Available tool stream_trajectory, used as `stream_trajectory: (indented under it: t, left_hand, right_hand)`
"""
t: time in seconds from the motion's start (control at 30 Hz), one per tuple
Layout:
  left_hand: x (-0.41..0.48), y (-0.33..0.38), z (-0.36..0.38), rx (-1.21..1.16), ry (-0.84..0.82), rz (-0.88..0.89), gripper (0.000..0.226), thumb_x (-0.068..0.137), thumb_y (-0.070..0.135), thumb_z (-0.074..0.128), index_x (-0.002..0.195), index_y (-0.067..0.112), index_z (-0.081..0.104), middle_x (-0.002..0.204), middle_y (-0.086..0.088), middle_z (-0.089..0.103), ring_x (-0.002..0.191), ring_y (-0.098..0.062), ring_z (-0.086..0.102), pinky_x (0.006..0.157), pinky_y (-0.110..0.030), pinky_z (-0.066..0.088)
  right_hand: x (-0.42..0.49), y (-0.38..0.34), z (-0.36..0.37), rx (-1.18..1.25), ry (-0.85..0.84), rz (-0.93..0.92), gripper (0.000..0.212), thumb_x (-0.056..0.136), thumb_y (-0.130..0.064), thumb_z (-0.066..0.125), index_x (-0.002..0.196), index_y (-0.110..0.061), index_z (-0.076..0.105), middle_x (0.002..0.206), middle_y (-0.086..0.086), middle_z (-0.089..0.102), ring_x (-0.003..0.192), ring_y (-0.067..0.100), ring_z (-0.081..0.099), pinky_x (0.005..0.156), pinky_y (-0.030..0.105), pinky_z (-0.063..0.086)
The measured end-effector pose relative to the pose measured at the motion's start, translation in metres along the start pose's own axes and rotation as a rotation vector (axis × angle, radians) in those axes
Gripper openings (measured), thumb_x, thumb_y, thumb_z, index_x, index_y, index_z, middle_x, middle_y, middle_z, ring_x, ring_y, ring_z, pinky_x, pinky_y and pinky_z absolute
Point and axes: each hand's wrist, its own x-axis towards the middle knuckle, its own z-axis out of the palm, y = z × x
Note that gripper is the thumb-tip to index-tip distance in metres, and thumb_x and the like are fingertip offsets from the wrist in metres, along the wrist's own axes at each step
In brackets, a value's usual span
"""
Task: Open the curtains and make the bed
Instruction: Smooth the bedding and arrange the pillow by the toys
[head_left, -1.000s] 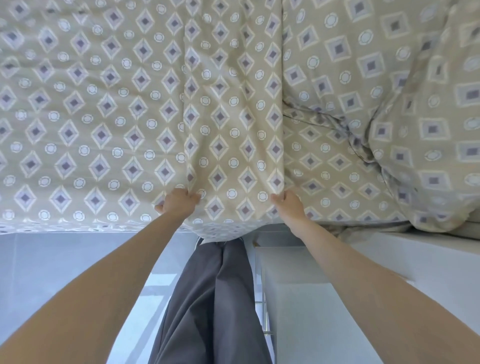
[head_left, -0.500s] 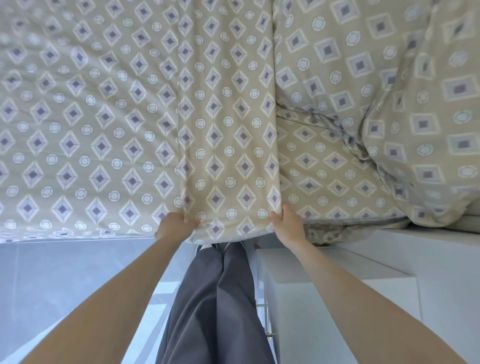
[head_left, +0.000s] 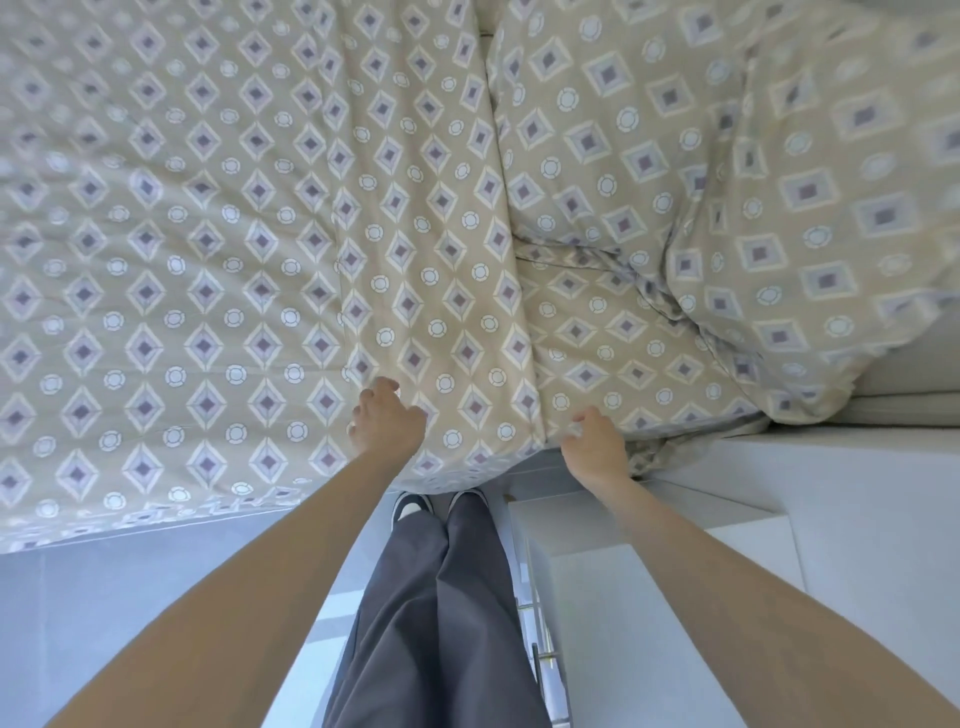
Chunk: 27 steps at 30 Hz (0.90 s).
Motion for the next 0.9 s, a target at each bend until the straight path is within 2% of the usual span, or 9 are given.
stream_trajectory:
  t: [0.1,0.2,0.4,0.53,0.6,0.67,0.73,0.8,0.9]
  left_hand:
    - [-0.011,0.022,-0.005,0.074,-0.105,0.195,0.044,0.090,0.017,0.049,0.133,0.019,0.043,0.132,-0.007,0.047,0.117,-0.027,0.049,0.095,-0.044,0.044]
    - [-0.021,0.039,0.002,0.236,-0.183,0.413,0.044,0.093,0.014,0.045,0.136,0.020,0.043,0.138,-0.006,0.042,0.123,-0.027,0.043,0.099,-0.040,0.040]
    - [-0.019,0.059,0.040,0.602,-0.239,0.735,0.052,0.092,0.006,0.043,0.142,0.020,0.037,0.147,0.002,0.034,0.123,-0.025,0.040,0.094,-0.036,0.040]
    - [-0.003,0.074,0.066,0.925,-0.116,0.863,0.069,0.087,0.007,0.050,0.148,0.014,0.018,0.155,0.000,0.019,0.129,-0.027,0.036,0.098,-0.038,0.031]
    - [0.007,0.078,0.076,1.044,-0.073,0.955,0.075,0.087,0.008,0.052,0.150,0.012,0.011,0.158,-0.002,0.009,0.131,-0.028,0.034,0.099,-0.037,0.032]
    - [0.020,0.081,0.083,1.098,-0.076,1.011,0.075,0.087,0.010,0.054,0.150,0.016,0.012,0.158,-0.002,0.005,0.131,-0.027,0.032,0.100,-0.036,0.031]
    - [0.031,0.084,0.090,1.101,-0.057,1.052,0.069,0.086,0.011,0.057,0.145,0.023,0.024,0.154,-0.002,0.016,0.127,-0.027,0.035,0.097,-0.035,0.032]
    - [0.037,0.086,0.090,1.098,-0.026,1.103,0.049,0.089,0.016,0.057,0.134,0.023,0.037,0.142,-0.001,0.033,0.120,-0.025,0.040,0.093,-0.034,0.034]
    - [0.043,0.085,0.085,1.040,-0.124,1.104,0.034,0.096,0.020,0.049,0.130,0.021,0.042,0.137,-0.001,0.036,0.117,-0.023,0.041,0.089,-0.033,0.037]
  right_hand:
    - [-0.007,0.000,-0.018,-0.196,-0.007,-0.140,0.036,0.091,-0.007,0.046,0.126,-0.016,0.049,0.127,0.007,0.049,0.118,0.026,0.045,0.086,0.035,0.043]
    - [-0.006,-0.002,-0.022,-0.302,-0.033,-0.206,0.039,0.091,-0.002,0.045,0.127,-0.017,0.049,0.127,0.004,0.049,0.117,0.024,0.046,0.088,0.035,0.044]
    - [0.006,0.015,-0.005,-0.373,-0.049,-0.280,0.042,0.089,0.003,0.046,0.127,-0.015,0.050,0.125,0.005,0.049,0.117,0.024,0.045,0.088,0.037,0.048]
    - [0.024,0.025,0.004,-0.389,-0.077,-0.371,0.051,0.086,0.004,0.053,0.133,-0.015,0.049,0.135,0.002,0.045,0.124,0.023,0.042,0.096,0.035,0.045]
    - [0.032,0.025,0.006,-0.404,-0.076,-0.406,0.052,0.083,0.005,0.055,0.132,-0.013,0.050,0.132,0.005,0.047,0.122,0.024,0.043,0.092,0.034,0.047]
    - [0.039,0.024,0.007,-0.415,-0.069,-0.422,0.050,0.082,0.004,0.059,0.129,-0.013,0.051,0.123,0.006,0.051,0.117,0.024,0.046,0.087,0.033,0.047]
    - [0.047,0.027,0.011,-0.449,-0.064,-0.459,0.044,0.082,0.000,0.063,0.123,-0.013,0.054,0.117,0.005,0.054,0.113,0.023,0.049,0.086,0.033,0.046]
    - [0.052,0.028,0.013,-0.483,-0.063,-0.493,0.032,0.085,-0.004,0.062,0.115,-0.011,0.059,0.113,0.006,0.057,0.110,0.024,0.051,0.086,0.033,0.044]
    - [0.066,0.020,0.010,-0.533,-0.137,-0.483,0.020,0.092,-0.011,0.056,0.109,-0.007,0.065,0.108,0.009,0.061,0.104,0.026,0.056,0.084,0.033,0.046]
